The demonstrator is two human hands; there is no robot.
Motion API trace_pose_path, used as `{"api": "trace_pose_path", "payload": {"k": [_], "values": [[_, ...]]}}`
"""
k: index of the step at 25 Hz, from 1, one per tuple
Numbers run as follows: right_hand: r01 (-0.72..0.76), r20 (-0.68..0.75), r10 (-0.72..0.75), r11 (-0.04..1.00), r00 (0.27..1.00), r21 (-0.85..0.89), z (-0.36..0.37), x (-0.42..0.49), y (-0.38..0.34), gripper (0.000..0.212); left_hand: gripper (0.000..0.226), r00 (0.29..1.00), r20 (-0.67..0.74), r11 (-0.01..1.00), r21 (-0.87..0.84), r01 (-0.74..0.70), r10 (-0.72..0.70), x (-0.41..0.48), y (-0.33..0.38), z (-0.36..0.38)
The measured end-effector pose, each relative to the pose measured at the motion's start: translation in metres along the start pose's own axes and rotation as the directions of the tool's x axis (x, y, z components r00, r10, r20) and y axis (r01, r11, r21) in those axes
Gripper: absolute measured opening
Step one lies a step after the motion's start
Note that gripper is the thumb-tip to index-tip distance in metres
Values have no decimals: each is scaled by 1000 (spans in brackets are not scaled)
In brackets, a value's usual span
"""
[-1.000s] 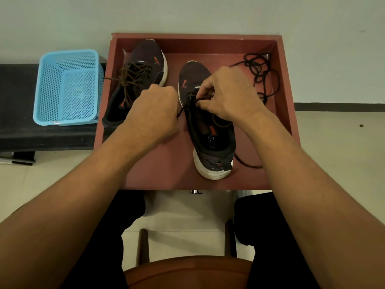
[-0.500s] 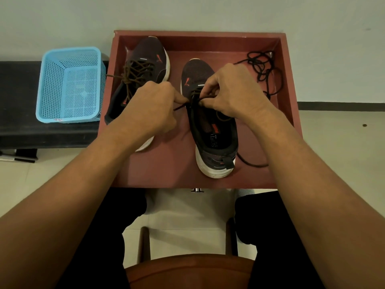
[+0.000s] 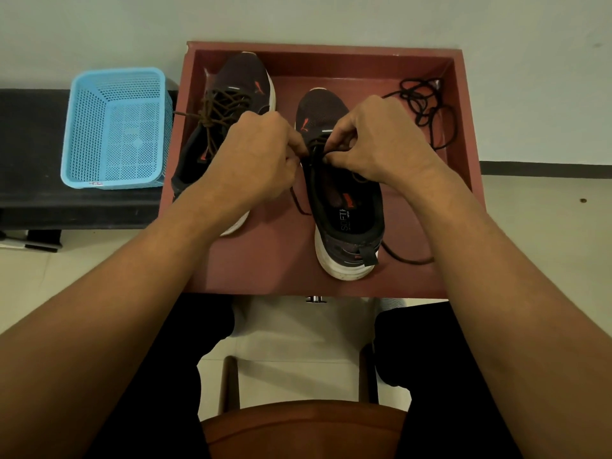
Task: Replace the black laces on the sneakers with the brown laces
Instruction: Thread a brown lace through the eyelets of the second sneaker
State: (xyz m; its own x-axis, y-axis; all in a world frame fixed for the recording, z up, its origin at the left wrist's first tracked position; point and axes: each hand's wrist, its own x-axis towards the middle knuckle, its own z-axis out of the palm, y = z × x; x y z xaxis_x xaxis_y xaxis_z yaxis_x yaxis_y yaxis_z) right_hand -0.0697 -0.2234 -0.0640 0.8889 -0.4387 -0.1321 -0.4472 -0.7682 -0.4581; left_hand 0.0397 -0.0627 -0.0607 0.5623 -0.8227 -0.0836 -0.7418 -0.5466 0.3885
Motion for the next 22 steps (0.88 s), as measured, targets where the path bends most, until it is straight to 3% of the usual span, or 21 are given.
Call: {"api": "trace_pose_path", "payload": {"k": [8, 15, 19, 22], "values": [[10, 31, -10, 1000, 999, 11, 1, 0, 0, 14, 21, 980, 176, 968, 245, 48, -93, -4, -11, 7], [120, 137, -132, 989, 982, 91, -18, -7, 4, 26, 16, 997, -27, 997, 48, -65, 66, 0, 4, 3], [127, 211, -180, 962, 961, 243, -31, -15, 14, 47, 5, 1000, -18, 997, -79, 5, -6, 1, -1, 2], [112, 198, -150, 975, 969, 191, -38, -17, 23, 60, 6, 999, 27, 993, -116, 24, -21, 2, 1, -1]]}}
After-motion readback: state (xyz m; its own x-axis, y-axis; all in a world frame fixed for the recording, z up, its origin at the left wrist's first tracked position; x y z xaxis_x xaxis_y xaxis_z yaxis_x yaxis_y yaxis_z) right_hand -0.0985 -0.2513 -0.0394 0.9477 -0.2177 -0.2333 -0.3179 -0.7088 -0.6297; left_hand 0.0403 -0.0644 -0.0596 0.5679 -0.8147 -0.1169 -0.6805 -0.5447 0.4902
